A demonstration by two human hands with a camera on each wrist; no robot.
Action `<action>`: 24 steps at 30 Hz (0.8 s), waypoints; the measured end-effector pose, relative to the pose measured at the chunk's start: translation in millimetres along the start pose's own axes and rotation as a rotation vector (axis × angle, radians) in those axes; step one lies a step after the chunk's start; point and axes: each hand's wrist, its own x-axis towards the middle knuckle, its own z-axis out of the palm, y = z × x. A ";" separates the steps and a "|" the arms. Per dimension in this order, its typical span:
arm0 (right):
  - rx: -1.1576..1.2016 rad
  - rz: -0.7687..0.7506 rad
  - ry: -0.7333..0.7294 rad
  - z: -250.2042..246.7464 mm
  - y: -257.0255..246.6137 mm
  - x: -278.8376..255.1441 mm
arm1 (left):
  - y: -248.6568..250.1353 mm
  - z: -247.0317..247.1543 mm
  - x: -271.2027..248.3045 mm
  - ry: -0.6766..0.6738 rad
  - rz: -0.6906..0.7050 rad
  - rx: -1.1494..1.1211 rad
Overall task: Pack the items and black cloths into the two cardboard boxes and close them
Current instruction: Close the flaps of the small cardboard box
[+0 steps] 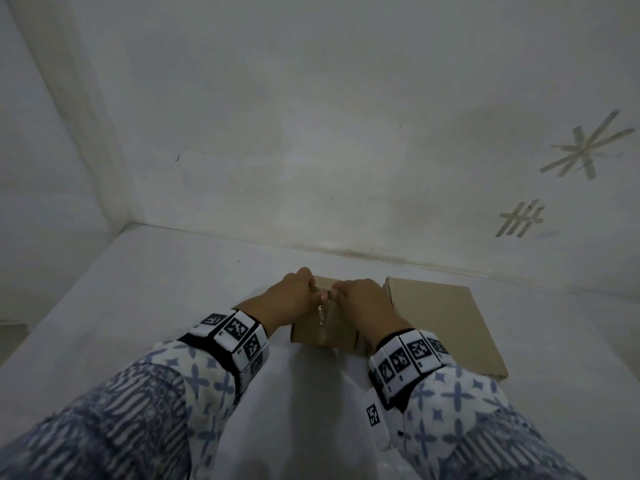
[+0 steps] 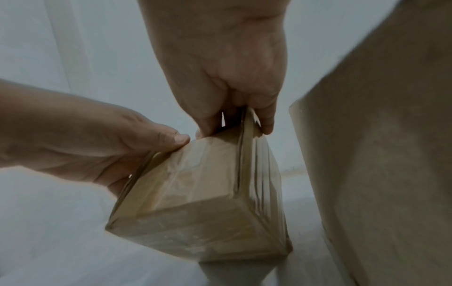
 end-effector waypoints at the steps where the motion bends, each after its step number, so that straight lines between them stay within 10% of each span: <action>1: 0.011 -0.002 -0.048 -3.4 -0.2 -0.7 | 0.4 0.3 0.1 -0.010 0.002 -0.012; 13: -0.105 -0.047 -0.242 -7.7 -0.8 -11.3 | -10.9 1.6 -0.1 -0.085 0.070 0.106; 24: -0.141 -0.088 -0.106 16.5 -9.6 -45.0 | -17.3 16.8 -33.7 -0.014 0.153 0.016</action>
